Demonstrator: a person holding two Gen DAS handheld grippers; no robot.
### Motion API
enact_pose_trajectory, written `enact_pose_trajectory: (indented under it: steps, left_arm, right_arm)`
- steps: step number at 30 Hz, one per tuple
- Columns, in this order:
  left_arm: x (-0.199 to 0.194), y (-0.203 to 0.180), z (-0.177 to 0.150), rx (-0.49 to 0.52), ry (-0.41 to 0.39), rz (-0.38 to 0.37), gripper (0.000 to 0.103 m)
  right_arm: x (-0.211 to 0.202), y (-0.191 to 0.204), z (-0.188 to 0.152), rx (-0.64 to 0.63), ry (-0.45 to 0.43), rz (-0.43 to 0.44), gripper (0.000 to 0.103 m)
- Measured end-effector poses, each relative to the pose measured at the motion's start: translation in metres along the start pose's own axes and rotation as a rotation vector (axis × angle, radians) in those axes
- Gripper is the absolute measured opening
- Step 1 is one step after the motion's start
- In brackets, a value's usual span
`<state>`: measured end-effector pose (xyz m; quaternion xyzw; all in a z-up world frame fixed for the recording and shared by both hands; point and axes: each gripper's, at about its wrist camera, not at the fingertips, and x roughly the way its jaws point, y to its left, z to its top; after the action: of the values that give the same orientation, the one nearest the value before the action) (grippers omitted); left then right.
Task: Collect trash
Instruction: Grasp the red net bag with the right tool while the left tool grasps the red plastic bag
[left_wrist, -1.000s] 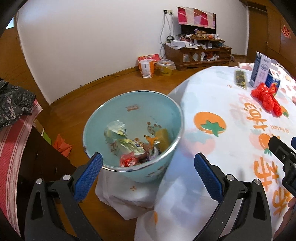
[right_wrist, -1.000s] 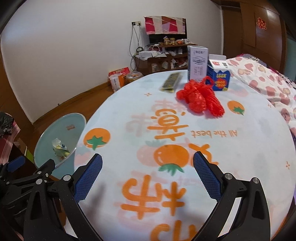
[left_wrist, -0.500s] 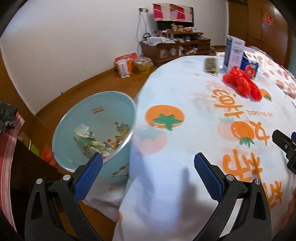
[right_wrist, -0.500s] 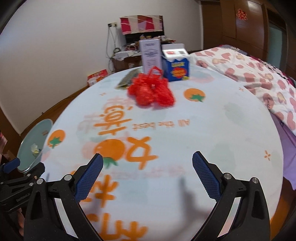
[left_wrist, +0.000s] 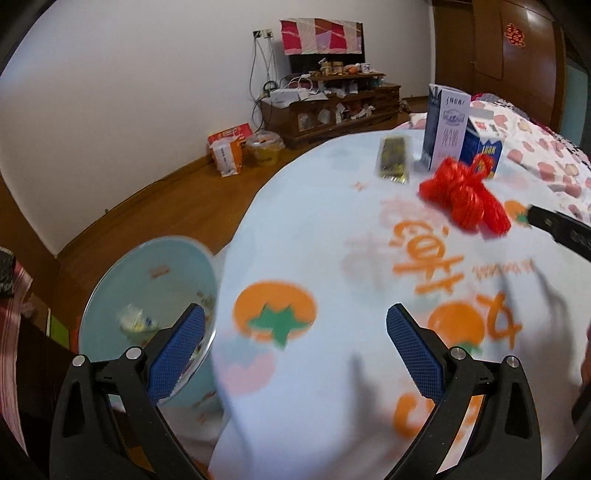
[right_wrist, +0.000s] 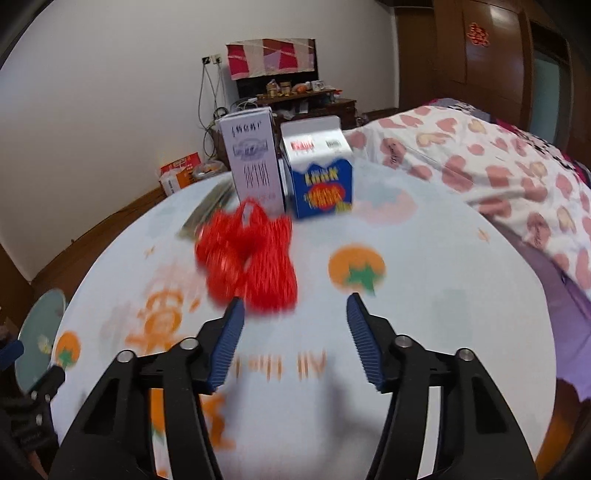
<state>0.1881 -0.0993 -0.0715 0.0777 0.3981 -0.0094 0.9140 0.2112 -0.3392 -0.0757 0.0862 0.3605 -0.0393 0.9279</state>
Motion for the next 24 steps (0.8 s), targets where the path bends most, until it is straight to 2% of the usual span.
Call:
enact_pose_trajectory:
  steps: [4, 5, 6, 8, 10, 11, 12, 15, 20, 24]
  left_arm:
    - [0.013, -0.009, 0.019, -0.003, 0.000, -0.010, 0.096]
    - [0.015, -0.010, 0.022, -0.008, 0.001, -0.013, 0.096]
    - [0.018, -0.011, 0.027, -0.014, 0.001, -0.018, 0.096]
    - [0.023, -0.015, 0.034, -0.016, 0.000, -0.022, 0.096]
    - [0.028, -0.019, 0.040, -0.014, 0.000, -0.025, 0.096]
    - [0.030, -0.020, 0.042, -0.014, -0.002, -0.025, 0.096]
    - [0.033, -0.023, 0.045, -0.014, -0.003, -0.025, 0.096]
    - [0.041, -0.033, 0.052, -0.018, 0.003, -0.031, 0.096]
    - [0.046, -0.057, 0.060, 0.001, -0.005, -0.042, 0.096]
    - [0.047, -0.081, 0.065, 0.027, -0.024, -0.074, 0.096]
  right_arm:
    - [0.038, 0.002, 0.025, -0.012, 0.054, 0.032, 0.051]
    - [0.047, 0.003, 0.027, -0.017, 0.075, 0.033, 0.046]
    - [0.054, 0.003, 0.028, -0.023, 0.095, 0.034, 0.036]
    - [0.071, 0.003, 0.028, -0.032, 0.145, 0.052, 0.026]
    - [0.076, 0.000, 0.027, -0.019, 0.151, 0.085, 0.022]
    - [0.076, 0.001, 0.027, -0.024, 0.148, 0.090, 0.014]
    - [0.076, 0.002, 0.027, -0.035, 0.145, 0.098, 0.012]
    - [0.074, 0.002, 0.026, -0.067, 0.134, 0.094, 0.010]
    - [0.057, -0.020, 0.028, -0.045, 0.093, 0.051, 0.009]
    - [0.036, -0.041, 0.031, -0.046, 0.045, -0.032, 0.009]
